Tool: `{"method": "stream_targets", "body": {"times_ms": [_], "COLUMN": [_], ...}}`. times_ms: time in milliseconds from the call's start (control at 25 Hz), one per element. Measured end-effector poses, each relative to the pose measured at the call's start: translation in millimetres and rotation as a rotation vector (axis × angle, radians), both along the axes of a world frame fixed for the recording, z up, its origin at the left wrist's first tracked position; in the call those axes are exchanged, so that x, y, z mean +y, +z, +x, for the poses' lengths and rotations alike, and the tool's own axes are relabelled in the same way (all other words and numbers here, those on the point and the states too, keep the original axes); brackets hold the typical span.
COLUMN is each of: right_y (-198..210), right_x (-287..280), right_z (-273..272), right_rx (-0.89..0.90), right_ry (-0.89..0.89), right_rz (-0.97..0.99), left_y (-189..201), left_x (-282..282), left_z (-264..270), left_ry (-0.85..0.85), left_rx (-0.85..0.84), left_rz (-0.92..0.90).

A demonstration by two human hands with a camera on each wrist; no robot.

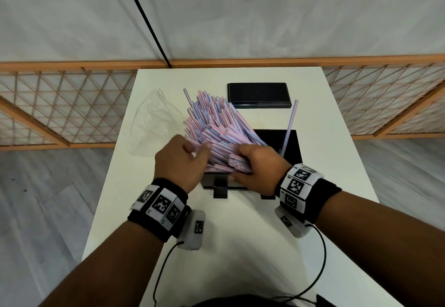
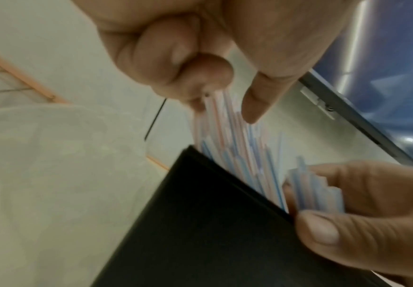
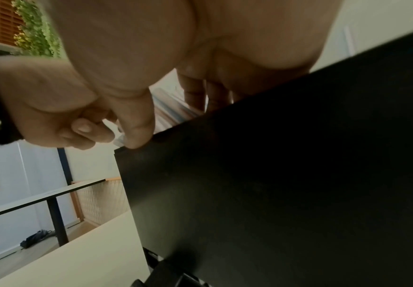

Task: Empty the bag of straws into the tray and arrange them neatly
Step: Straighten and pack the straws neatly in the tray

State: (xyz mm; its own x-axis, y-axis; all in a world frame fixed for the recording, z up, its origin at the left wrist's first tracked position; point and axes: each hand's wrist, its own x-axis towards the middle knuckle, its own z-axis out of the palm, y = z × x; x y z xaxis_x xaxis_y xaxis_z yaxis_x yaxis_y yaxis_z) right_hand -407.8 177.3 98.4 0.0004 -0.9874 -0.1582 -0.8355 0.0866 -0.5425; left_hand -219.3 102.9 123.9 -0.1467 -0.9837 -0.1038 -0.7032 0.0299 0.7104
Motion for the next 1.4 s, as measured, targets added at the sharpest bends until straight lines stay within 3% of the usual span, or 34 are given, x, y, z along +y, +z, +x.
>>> {"method": "stream_targets", "body": {"times_ms": [120,200,320,520,760,880,1000,1080,1160,1240,1320,1400], "right_y": [-2.0,-5.5,-8.1,-3.9,-5.1,-5.6,-2.4,-3.1,-3.5,-1.9,3.0,8.1], "right_x": [6.5,9.3,9.7,0.9,2.9,-2.1,-4.1,-3.2,-2.1,0.7,5.5,10.7], "right_z": [-8.1,-10.7,-9.1,-2.6,1.7,4.9,8.1,10.2,10.0,5.0,-2.3,-9.6], "right_rx": [0.047,0.095,0.232,0.029,0.128,0.088,0.072,0.111,0.135,0.116,0.106,0.122], "right_ry": [-0.03,-0.07,-0.13,0.017,-0.023,-0.002,-0.004,-0.009,-0.016,-0.04,-0.072,-0.071], "right_rz": [-0.014,0.008,0.123,0.058,0.133,0.103,0.06,0.076,0.088,0.068,0.013,0.008], "left_y": [-9.8,-15.3,-11.2,-7.4,-3.0,-9.5,-6.9,-3.9,-3.8,-1.3,-4.6,-7.2], "left_x": [-6.0,-8.3,-6.7,-3.6,4.1,1.8,3.4,5.3,4.3,3.7,-1.2,-6.9], "left_z": [5.2,2.8,-1.0,-6.3,-11.3,-15.8,-21.2,-19.4,-12.3,-3.5,2.0,4.0], "left_ry": [0.133,0.078,-0.053,-0.239,-0.239,-0.145,-0.012,-0.071,-0.153,-0.11,-0.013,0.057], "left_rx": [0.121,0.115,0.035,-0.12,-0.07,0.09,0.366,0.266,0.034,0.002,0.069,0.092], "left_rz": [0.114,0.215,0.202,0.074,0.225,0.236,0.424,0.376,0.104,-0.094,-0.073,0.164]}}
